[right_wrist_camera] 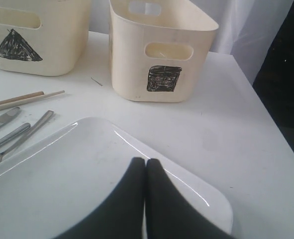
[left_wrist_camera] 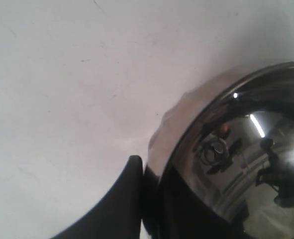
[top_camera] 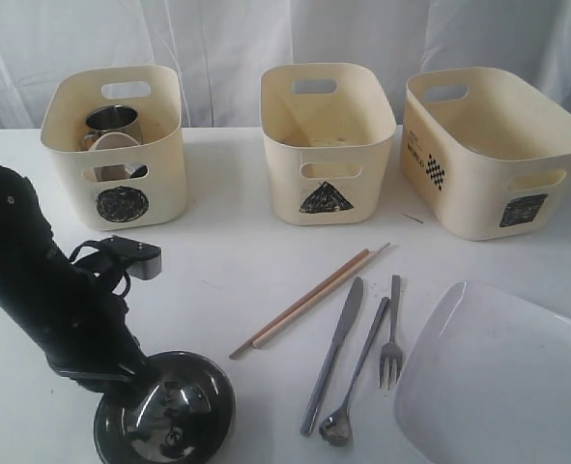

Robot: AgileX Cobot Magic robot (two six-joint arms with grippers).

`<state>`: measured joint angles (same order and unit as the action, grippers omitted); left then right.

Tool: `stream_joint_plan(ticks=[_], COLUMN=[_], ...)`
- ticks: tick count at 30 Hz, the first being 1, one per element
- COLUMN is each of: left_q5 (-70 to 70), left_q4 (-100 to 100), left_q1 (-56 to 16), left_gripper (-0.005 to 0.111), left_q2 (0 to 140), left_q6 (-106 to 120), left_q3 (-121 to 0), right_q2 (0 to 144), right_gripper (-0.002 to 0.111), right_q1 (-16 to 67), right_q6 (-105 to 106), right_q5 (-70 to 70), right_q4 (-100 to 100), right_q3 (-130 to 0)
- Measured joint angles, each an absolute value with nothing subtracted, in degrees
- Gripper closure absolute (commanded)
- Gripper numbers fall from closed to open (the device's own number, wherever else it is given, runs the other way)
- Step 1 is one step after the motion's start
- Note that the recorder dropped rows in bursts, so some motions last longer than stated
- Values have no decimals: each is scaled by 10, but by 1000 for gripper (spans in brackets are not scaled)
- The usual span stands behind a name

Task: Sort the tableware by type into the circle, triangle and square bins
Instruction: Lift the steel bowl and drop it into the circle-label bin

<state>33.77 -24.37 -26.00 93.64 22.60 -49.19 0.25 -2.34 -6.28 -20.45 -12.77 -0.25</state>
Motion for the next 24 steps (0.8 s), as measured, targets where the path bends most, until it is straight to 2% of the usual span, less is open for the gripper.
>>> stream_joint_plan(ticks=[8,13,19,24], left_q5=[374,339,303,269], left_q4=[-203,-61,153,187], left_q1=[-260,-260,-230,-182], left_gripper=[107,107,107,107], left_q2=[856,815,837,890], left_q6=[208,131,-21,-51], left_q3=[-601,-703,-814,-880], right_q2=[2,2,2,2], right_gripper=[108,108,108,108], right_q1=[-23,-23,-23,-23], right_q6=[-63,-63,-63,-63], right_q5=[-204,-204,-204,-204], right_q4=[-128,-128,-128,-128], right_q3=[-3,-3,-3,-3])
